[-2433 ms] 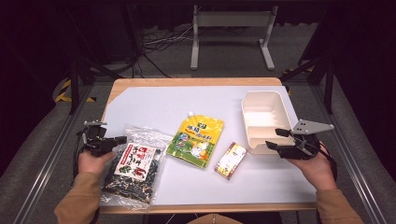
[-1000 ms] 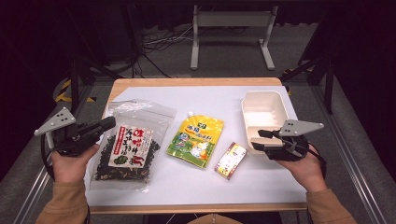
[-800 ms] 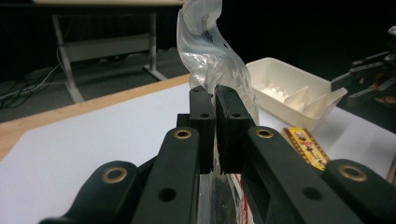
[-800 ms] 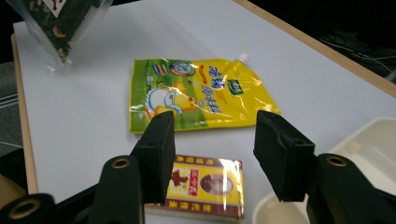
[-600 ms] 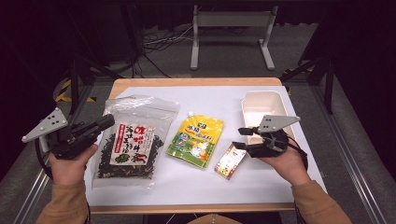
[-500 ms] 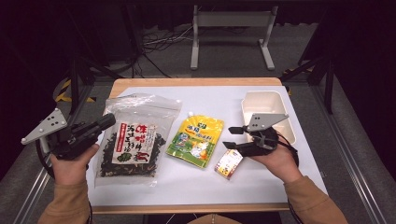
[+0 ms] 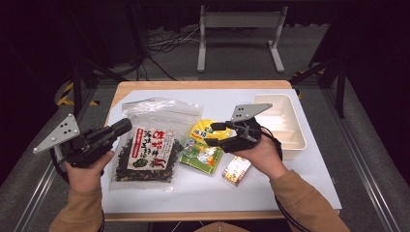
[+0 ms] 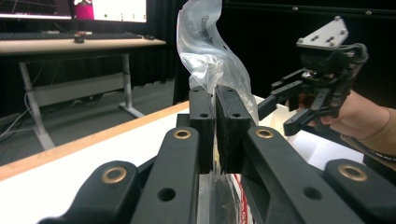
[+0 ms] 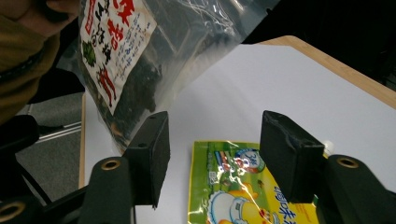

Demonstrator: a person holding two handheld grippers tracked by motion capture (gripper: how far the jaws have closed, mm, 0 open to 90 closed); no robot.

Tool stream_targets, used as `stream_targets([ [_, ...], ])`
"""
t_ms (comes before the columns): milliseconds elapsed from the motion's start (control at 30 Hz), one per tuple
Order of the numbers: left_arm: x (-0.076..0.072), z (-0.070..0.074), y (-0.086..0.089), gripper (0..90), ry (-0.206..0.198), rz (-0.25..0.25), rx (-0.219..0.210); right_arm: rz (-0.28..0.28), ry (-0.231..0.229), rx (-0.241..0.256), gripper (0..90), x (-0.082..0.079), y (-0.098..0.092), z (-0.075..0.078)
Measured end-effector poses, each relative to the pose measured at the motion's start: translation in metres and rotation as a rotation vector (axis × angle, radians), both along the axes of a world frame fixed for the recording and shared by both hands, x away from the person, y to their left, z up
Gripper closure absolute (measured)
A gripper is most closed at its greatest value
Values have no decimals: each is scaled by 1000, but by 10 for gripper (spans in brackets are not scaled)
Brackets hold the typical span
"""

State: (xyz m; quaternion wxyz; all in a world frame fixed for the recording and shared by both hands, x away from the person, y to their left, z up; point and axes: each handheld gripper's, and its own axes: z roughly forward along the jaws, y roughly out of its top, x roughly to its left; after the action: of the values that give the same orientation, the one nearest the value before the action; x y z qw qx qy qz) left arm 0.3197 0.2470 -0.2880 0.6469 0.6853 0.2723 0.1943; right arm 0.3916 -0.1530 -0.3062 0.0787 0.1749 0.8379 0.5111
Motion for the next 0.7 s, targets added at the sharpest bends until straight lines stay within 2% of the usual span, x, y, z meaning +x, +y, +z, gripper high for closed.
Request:
stream_targets([
  [133, 1, 0, -10, 865, -13, -30, -24, 14, 23, 29, 421, 2, 5, 1],
  [367, 2, -1, -19, 864, -37, -54, -48, 28, 63, 77, 417, 3, 5, 2],
  [500, 3, -4, -26, 863, -49, -57, -61, 32, 108, 110, 464, 4, 3, 5],
  [700, 5, -9, -32, 862, -56, -69, -85, 35, 133, 136, 526, 5, 3, 8],
])
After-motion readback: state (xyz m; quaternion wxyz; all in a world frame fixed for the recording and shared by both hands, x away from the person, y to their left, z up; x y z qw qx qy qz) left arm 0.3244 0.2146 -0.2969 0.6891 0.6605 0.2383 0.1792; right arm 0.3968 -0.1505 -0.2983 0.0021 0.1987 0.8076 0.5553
